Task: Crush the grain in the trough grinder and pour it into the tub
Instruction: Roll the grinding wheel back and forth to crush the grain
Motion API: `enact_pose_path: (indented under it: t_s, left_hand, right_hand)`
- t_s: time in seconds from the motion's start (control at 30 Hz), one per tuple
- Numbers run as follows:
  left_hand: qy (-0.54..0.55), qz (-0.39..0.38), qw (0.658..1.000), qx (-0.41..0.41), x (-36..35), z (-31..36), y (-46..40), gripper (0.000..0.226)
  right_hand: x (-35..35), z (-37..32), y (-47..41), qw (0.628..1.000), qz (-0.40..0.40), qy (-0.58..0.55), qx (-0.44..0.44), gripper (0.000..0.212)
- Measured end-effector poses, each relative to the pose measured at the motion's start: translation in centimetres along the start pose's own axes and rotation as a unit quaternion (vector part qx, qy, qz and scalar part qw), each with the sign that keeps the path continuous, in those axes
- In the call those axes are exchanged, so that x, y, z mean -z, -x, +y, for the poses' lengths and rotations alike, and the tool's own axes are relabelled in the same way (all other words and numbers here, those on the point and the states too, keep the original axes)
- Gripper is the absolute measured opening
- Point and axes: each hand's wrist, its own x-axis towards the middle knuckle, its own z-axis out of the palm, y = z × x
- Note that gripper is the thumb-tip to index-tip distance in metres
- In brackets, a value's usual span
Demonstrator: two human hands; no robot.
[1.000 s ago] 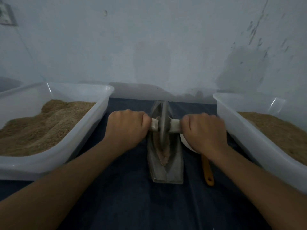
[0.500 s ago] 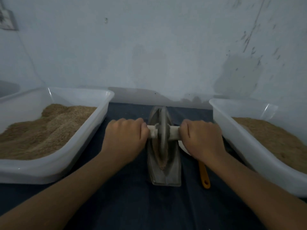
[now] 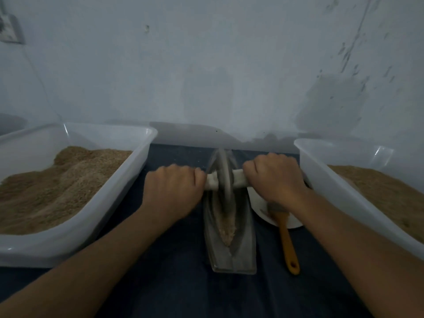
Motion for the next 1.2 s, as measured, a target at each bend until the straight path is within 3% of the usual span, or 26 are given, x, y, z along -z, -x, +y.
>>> enact_pose_path:
  t_s: [0.1,0.23,0.37,0.47,0.57,0.73,0.83,0.93,1.0,1.1,1.2]
  left_hand:
    - [0.004,-0.065,0.997,0.051,-2.0,-0.3,-3.3,0.012]
    - [0.046,-0.064,0.986,0.149,-2.5,-0.7,-6.9,0.041]
    - [-0.016,-0.050,0.998,0.039,-1.0,0.1,-3.9,0.020]
    - [0.015,-0.009,1.000,0.006,-0.1,0.5,-0.1,0.013]
    - [0.035,0.024,0.998,0.042,1.5,1.1,3.1,0.035]
    - [0.114,0.044,0.989,0.080,2.3,1.3,5.4,0.029]
    - [0.098,0.059,0.992,0.060,1.2,0.6,3.3,0.030]
    - [-0.011,0.035,0.999,-0.008,-0.5,0.4,-0.1,0.020]
    - [-0.032,-0.021,0.999,0.004,-1.5,0.1,-2.7,0.015]
    - [-0.013,-0.063,0.997,0.034,-2.7,-0.9,-6.3,0.030]
    - [0.012,-0.092,0.995,0.039,-3.0,-1.6,-7.1,0.039]
  right_hand:
    - [-1.1,1.2,-2.4,0.996,-0.079,-0.036,-0.005,0.022]
    - [-1.4,1.4,-3.4,0.980,-0.139,-0.122,-0.079,0.030]
    - [-0.3,0.0,-0.3,0.997,-0.060,-0.015,-0.036,0.023]
    - [0.9,-1.3,2.8,0.997,0.005,-0.020,-0.073,0.028]
    - [2.4,-2.2,5.4,0.980,0.106,-0.140,-0.096,0.039]
    - [3.4,-2.7,6.6,0.978,0.166,-0.103,-0.073,0.037]
    - [2.4,-2.6,5.9,0.980,0.135,-0.112,-0.094,0.044]
    - [1.2,-1.9,3.7,0.985,0.054,-0.090,-0.137,0.050]
    - [0.0,-1.0,1.7,0.993,-0.011,-0.047,-0.112,0.042]
    - [-0.7,0.3,-1.1,0.984,-0.105,-0.096,-0.109,0.024]
    - [-0.8,0.6,-2.1,0.983,-0.116,-0.099,-0.104,0.024]
